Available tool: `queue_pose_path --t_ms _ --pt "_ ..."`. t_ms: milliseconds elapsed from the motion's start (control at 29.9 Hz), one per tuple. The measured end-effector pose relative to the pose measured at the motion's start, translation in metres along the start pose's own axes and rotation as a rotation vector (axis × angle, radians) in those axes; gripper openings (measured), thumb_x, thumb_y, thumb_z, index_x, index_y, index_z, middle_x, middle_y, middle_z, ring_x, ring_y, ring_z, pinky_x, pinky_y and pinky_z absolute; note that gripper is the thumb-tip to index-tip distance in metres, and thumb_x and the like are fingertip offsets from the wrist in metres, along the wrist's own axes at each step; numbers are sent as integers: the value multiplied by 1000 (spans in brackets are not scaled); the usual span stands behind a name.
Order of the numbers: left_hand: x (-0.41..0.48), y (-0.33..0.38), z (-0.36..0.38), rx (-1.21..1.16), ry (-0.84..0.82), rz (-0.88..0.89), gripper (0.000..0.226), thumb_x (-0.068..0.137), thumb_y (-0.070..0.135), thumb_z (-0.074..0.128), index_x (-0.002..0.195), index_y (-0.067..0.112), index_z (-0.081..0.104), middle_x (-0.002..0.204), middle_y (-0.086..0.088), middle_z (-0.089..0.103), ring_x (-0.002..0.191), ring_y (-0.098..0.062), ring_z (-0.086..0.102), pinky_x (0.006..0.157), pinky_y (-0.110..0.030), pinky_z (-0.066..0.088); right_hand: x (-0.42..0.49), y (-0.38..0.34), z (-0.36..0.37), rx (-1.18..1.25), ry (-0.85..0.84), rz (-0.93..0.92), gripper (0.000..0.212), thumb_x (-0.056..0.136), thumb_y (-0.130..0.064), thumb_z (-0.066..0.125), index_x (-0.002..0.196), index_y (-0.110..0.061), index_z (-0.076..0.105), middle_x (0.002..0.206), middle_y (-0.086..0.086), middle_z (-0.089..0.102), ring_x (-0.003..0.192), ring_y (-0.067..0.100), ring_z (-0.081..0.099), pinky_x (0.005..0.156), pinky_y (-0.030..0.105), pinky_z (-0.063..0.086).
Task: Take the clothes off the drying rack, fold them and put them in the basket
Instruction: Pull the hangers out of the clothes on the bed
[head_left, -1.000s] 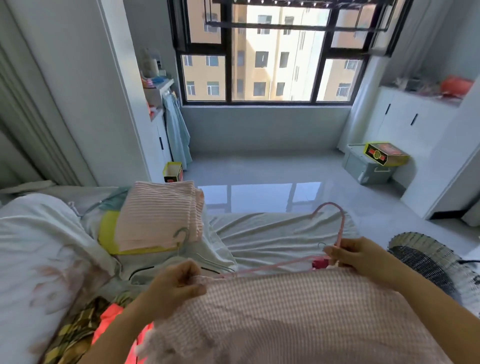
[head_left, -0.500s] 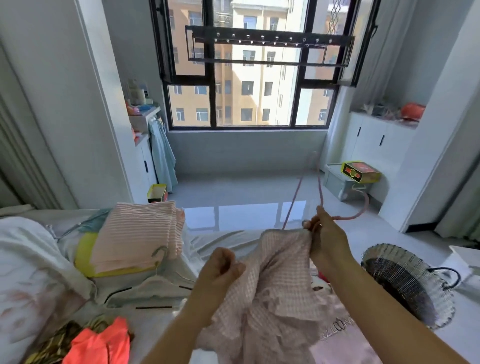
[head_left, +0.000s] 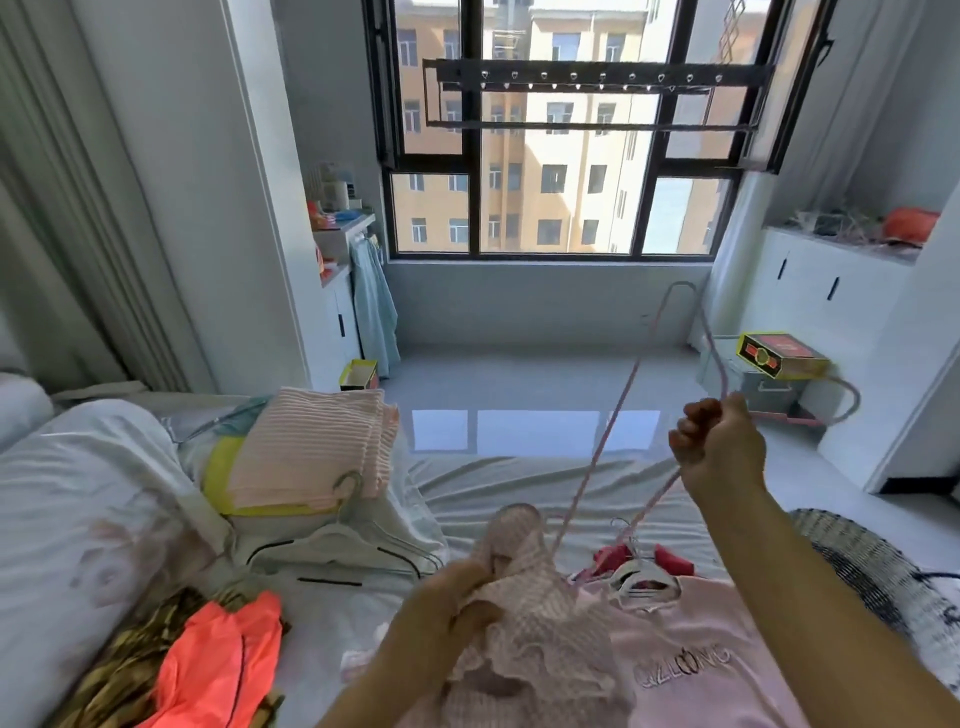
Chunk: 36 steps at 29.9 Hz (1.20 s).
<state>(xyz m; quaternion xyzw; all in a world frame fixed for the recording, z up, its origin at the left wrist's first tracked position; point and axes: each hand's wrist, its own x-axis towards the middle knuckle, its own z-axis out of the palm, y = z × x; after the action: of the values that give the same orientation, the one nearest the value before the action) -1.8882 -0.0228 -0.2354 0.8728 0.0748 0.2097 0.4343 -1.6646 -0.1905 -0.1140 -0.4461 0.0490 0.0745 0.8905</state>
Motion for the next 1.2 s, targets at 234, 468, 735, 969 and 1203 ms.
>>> queue_pose_path --t_ms 234,468,735,969,1203 --pt "-46 -19 -110 -348 334 -449 32 53 43 81 78 26 70 75 2 71 66 -9 66 58 -26 51 43 -24 -28 45 -59 -147 36 100 -35 28 70 -23 46 40 -9 36 37 6 22 36 17 16" --pt "-91 -27 -199 -421 269 -637 19 62 25 80 75 13 73 83 -17 69 63 -19 66 53 -25 55 20 81 -10 -447 -219 2 38 101 -34 31 79 -17 57 37 -11 39 31 3 25 32 15 17" --pt "-82 -94 -319 -253 292 -719 10 79 2 62 73 10 63 61 -2 63 52 -10 59 47 -17 48 -4 220 44 -997 -471 -65 24 97 -21 44 76 -19 55 39 -11 47 36 4 38 40 13 27" --pt "-47 -317 -276 67 415 -875 44 77 13 74 114 2 52 108 -11 59 95 -21 58 84 -31 45 -3 352 89 -1349 -626 3 15 94 -13 50 85 -11 62 74 9 59 68 23 52 58 20 36" --pt "-111 -422 -184 427 -364 -1193 84 87 45 57 149 29 3 158 -1 -7 144 -28 5 113 -47 23 25 453 106 -1653 -788 16 18 90 -7 55 102 -5 68 102 14 66 93 31 59 75 33 39"
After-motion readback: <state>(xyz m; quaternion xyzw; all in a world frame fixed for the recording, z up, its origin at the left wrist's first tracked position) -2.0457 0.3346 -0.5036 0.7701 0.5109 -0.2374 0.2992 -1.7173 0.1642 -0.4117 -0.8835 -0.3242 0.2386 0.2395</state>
